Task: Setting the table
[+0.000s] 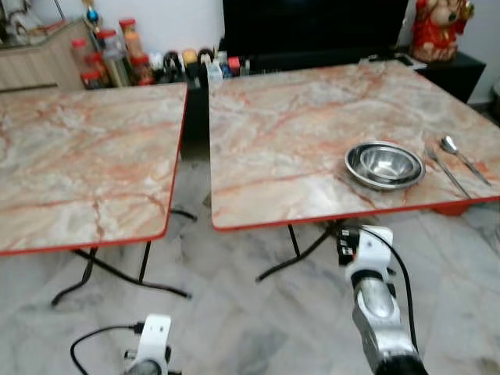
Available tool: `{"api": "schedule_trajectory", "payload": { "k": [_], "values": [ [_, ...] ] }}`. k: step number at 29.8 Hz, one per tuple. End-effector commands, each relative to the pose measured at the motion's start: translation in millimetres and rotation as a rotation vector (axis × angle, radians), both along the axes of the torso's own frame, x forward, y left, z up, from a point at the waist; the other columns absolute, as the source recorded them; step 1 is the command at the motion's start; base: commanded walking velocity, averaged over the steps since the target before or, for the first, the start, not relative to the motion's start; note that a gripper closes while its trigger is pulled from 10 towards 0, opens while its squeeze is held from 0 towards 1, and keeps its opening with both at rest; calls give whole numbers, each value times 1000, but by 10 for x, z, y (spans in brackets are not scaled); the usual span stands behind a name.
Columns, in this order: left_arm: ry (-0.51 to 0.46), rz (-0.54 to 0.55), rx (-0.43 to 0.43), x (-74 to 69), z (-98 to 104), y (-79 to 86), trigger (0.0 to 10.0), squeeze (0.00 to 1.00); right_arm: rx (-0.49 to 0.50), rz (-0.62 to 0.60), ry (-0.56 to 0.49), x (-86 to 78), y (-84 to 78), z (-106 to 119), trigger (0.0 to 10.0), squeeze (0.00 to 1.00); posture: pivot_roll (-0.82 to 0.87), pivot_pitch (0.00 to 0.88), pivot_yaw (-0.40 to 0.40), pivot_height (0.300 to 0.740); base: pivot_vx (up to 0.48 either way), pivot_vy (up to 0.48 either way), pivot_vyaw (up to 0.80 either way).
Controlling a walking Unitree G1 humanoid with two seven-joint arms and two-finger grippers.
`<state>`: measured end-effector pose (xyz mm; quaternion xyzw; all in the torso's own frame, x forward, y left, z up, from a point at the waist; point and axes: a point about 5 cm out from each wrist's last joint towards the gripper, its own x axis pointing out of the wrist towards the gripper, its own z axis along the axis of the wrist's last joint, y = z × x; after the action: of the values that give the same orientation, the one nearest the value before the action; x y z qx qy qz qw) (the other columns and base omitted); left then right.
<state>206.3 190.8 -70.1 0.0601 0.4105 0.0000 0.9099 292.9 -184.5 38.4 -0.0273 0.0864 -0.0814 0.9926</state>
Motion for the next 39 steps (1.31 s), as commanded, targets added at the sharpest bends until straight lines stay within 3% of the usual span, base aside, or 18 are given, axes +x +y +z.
{"api": "schedule_trajectory", "payload": {
  "k": [1, 3, 8, 13, 19, 24, 27, 39],
  "values": [
    [7, 6, 20, -28, -2, 87, 10000, 0, 13, 28, 7, 11, 90, -22, 10000, 0, -17, 0, 35, 736, 0, 390, 0],
    [9, 1, 20, -34, -7, 80, 10000, 0, 17, 30, 99, -104, 51, -225, 10000, 0, -17, 0, 33, 736, 0, 390, 0],
    [10, -3, 20, -35, -7, 78, 10000, 0, 13, 51, 177, -190, 54, -381, 10000, 0, -18, 0, 33, 736, 0, 391, 0],
    [9, -6, 24, -28, -2, 87, 10000, 0, 13, 68, 362, -455, 39, -714, 10000, 0, -12, 0, 32, 736, 0, 392, 0],
    [12, -16, 27, -25, -1, 88, 10000, 0, 32, 88, 484, -649, 51, -904, 10000, 0, -17, 0, 36, 736, 0, 391, 0],
    [12, -18, 27, -25, -2, 84, 10000, 0, 29, 95, 528, -716, 53, -964, 10000, 0, -17, 0, 36, 736, 0, 393, 0],
    [9, -15, 25, -7, 6, 75, 10000, 0, 34, 71, 640, -933, 24, -1114, 10000, 0, -6, 0, 30, 736, 0, 390, 0],
    [9, 4, 18, -4, 3, 56, 10000, 0, 67, 74, 719, -1084, 92, -1214, 10000, 0, 3, 0, 23, 736, 0, 392, 0]
  ]
}}
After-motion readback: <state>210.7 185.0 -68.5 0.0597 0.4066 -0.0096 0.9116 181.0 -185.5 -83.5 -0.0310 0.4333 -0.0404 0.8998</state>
